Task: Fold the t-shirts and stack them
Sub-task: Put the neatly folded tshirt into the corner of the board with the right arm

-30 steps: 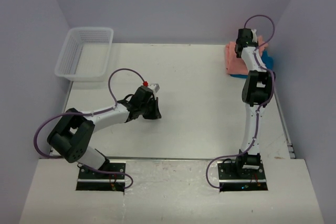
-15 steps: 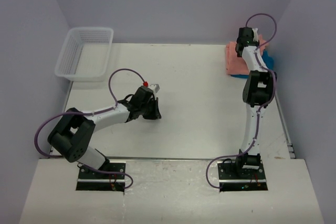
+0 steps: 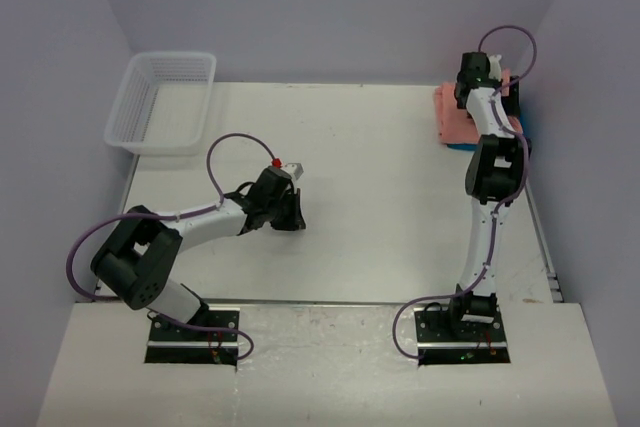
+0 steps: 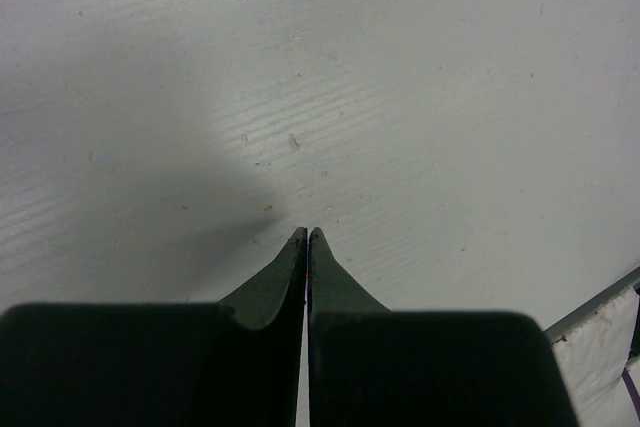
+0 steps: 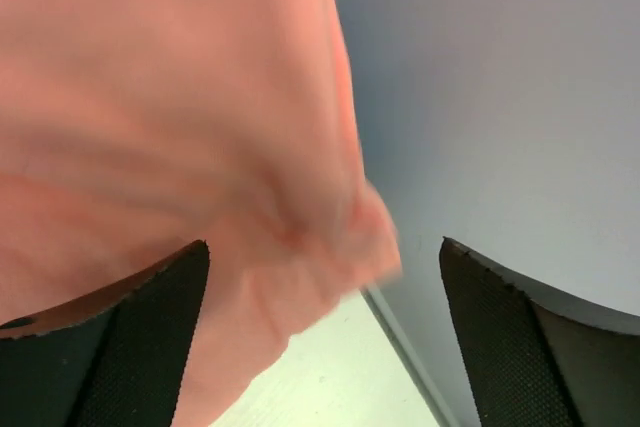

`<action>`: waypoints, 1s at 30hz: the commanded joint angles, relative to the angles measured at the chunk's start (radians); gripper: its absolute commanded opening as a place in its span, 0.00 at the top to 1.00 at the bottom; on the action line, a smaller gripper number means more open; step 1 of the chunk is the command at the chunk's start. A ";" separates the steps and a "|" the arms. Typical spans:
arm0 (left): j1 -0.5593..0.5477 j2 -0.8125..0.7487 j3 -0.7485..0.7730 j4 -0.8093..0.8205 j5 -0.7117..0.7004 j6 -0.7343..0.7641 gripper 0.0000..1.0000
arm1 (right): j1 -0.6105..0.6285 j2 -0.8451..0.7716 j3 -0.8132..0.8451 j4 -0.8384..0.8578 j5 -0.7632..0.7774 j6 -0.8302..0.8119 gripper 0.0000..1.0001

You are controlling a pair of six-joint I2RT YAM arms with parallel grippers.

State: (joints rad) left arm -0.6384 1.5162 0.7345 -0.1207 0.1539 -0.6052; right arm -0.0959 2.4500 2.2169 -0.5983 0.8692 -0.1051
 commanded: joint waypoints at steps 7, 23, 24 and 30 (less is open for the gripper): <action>-0.006 -0.014 -0.018 0.029 0.006 0.016 1.00 | 0.027 -0.061 0.093 0.015 0.067 0.016 0.01; -0.023 -0.024 0.046 -0.036 -0.102 -0.016 1.00 | 0.120 -0.345 -0.143 -0.162 -0.487 0.303 1.00; -0.027 -0.021 0.049 -0.037 -0.114 -0.021 1.00 | 0.122 -0.403 -0.170 -0.164 -0.536 0.333 1.00; -0.055 -0.068 0.020 -0.037 -0.190 -0.036 1.00 | 0.249 -0.664 -0.529 -0.003 -0.833 0.396 1.00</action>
State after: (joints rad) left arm -0.6781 1.5078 0.7490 -0.1581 0.0402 -0.6258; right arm 0.0715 1.9434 1.8099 -0.6937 0.2657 0.2047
